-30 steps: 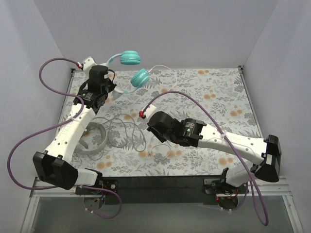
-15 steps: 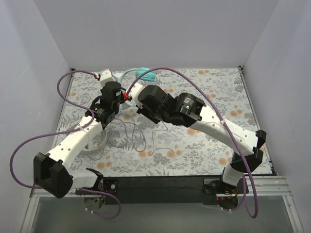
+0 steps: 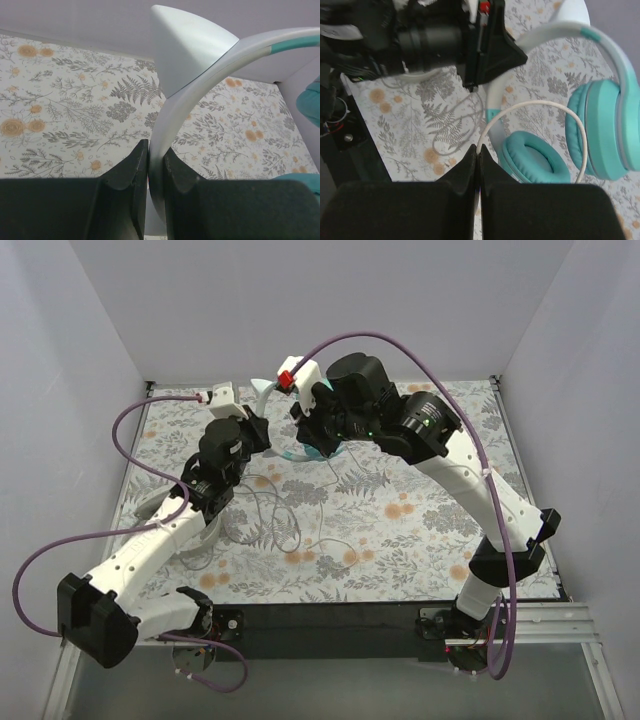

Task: Wrap the headphones
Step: Wrap the headphone cable with the right arm

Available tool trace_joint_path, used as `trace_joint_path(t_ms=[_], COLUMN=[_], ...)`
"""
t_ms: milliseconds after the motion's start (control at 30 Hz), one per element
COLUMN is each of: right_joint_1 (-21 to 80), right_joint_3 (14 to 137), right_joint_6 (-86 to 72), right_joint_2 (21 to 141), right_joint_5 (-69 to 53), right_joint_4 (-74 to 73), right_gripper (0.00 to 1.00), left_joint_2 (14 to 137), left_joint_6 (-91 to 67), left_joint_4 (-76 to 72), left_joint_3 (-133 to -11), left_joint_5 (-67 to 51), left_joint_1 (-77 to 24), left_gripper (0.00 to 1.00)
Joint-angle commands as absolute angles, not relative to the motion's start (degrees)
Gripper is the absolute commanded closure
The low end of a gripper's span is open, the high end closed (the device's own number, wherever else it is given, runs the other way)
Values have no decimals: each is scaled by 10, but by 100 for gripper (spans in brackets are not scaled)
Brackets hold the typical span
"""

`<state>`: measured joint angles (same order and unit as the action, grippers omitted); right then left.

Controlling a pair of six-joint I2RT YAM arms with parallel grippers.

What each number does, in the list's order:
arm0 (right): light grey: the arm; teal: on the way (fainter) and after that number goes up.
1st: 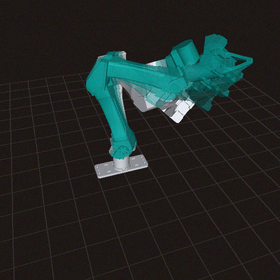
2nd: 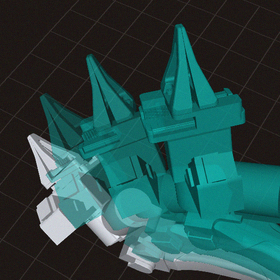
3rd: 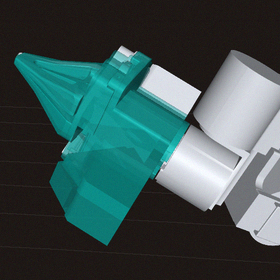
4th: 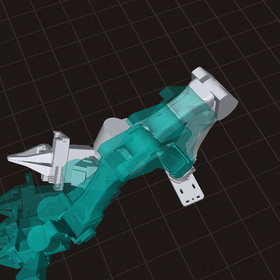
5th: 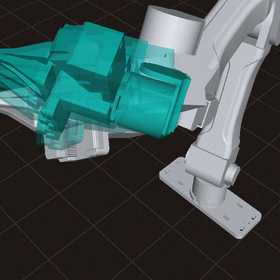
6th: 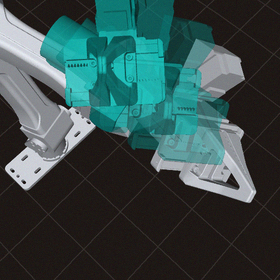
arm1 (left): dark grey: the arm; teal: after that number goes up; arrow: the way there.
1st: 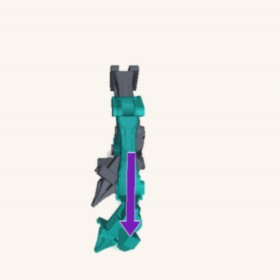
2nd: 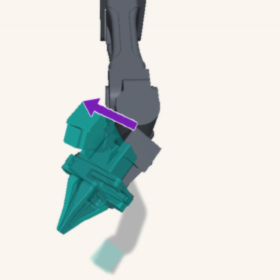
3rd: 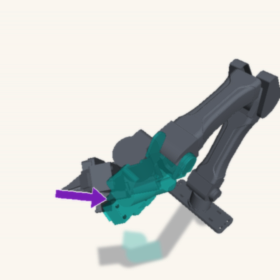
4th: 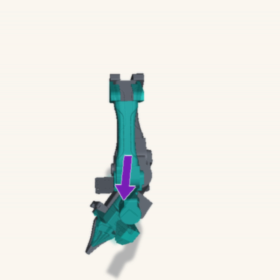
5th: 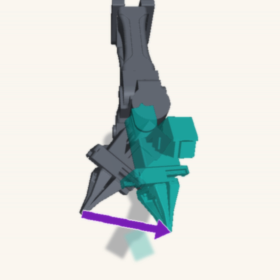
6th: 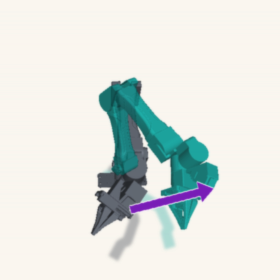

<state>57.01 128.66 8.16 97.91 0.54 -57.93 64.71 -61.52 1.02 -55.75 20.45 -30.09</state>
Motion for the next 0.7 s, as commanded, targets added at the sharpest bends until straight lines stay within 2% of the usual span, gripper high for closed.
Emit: trace_joint_path(t_ms=[0, 267, 400, 533, 667], right_joint_1=[571, 530, 512, 510, 510], right_joint_3=[1321, 1250, 1257, 1321, 1321], right_joint_6=[85, 64, 66, 56, 34], right_joint_2=[977, 886, 878, 930, 938], right_joint_5=[-60, 19, -52, -112, -185], right_joint_4=[-534, -427, -376, -352, -292], right_gripper=[99, 99, 99, 99, 99], left_joint_2=[655, 671, 686, 683, 683], left_joint_6=[-608, -578, -551, -541, -527], left_joint_4=[-30, 29, 63, 62, 71], left_joint_3=[-583, -615, -642, -625, -621], left_joint_5=[188, 241, 220, 181, 204], left_joint_1=[-305, -307, -307, -308, -308], left_gripper=[100, 100, 100, 100, 100])
